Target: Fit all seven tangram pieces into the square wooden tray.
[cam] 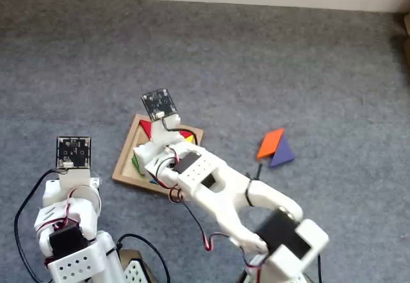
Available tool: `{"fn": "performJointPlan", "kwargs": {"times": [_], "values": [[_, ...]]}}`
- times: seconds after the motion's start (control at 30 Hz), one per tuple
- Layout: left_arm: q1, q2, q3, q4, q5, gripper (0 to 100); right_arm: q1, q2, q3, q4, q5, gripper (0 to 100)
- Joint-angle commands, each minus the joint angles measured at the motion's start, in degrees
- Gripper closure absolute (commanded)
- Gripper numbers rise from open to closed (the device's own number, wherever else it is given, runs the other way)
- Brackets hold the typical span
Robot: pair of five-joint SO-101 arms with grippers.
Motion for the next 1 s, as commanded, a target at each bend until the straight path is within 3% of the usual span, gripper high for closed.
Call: {"fn": "performJointPlan", "kwargs": {"times": [0.0, 0.37, 0.53, 0.73, 0.97], "values": [[-0.7, -3.2, -0.7, -0.3, 0.1, 84, 0.7, 2.4, -0.6, -5.2, -0.4, 99.4], [-0.7, -3.2, -0.6, -0.3, 0.1, 84, 0.7, 4.6, 0.0, -6.9, 2.2, 99.4], [-0.7, -3.2, -0.6, -0.3, 0.1, 84, 0.8, 4.5, 1.6, 2.2, 10.5, 99.4], [-0.7, -3.2, -0.6, -0.3, 0.1, 84, 1.1, 4.4, 1.5, 12.9, 10.8, 99.4], [-0.8, -3.2, -0.6, -0.3, 0.1, 84, 1.1, -0.7, 1.6, 15.7, 10.9, 99.4]]}}
